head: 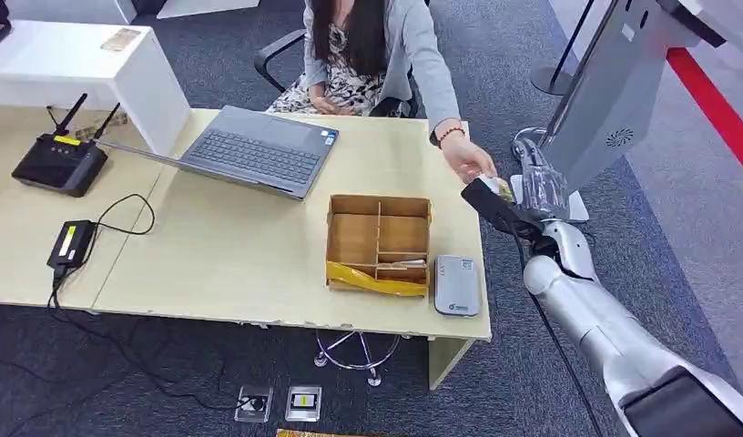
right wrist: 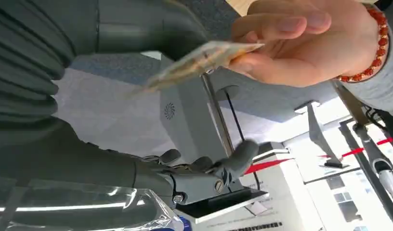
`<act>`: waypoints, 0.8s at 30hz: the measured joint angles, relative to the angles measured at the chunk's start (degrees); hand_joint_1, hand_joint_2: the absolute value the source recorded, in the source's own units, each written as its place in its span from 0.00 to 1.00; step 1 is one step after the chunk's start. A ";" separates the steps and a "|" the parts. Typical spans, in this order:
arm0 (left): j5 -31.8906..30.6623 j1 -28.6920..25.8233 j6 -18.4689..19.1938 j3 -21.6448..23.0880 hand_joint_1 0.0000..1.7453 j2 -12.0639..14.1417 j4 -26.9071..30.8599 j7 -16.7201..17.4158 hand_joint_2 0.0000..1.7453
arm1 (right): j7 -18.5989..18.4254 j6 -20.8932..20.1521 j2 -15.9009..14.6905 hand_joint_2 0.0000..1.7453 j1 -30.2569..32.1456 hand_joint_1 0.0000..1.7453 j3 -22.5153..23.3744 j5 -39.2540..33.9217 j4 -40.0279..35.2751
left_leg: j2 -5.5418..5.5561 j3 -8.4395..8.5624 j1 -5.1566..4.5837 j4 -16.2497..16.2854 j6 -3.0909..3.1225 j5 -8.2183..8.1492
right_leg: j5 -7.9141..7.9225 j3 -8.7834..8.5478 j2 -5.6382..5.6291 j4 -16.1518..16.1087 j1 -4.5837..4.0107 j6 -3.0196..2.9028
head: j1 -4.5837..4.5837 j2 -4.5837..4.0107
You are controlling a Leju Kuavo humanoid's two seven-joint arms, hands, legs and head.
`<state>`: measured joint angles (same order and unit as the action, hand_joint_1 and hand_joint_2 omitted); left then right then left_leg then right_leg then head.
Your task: Pass the card to the sensor for recognition and then transmit it.
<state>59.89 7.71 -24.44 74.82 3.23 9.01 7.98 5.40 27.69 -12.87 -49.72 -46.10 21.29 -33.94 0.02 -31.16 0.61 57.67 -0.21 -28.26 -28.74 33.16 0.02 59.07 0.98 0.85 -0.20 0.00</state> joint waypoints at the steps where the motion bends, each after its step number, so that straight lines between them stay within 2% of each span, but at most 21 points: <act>1: 0.00 0.00 -0.11 0.00 0.00 0.00 0.00 -0.11 0.00 | 0.49 0.00 0.00 1.00 0.00 1.00 0.00 -0.46 0.09 | 0.00 0.00 0.00 0.00 0.00 0.00 | 0.00 0.00 0.00 0.00 0.00 0.00 | 0.02 -0.02; 24: 0.00 -0.01 -0.26 0.02 0.00 0.22 0.00 -1.38 0.00 | 4.55 1.07 0.87 1.00 -0.02 1.00 0.07 -4.11 1.86 | 0.00 0.00 0.00 0.00 0.00 0.00 | 0.00 0.00 0.01 0.00 0.00 0.00 | 0.02 -0.02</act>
<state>59.89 7.69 -24.70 74.84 3.45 9.01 6.60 9.95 28.76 -12.00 -49.74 -46.03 17.18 -32.09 0.02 -31.16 0.61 57.67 -0.21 -28.26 -28.74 33.16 0.02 59.07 0.98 0.85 -0.17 -0.02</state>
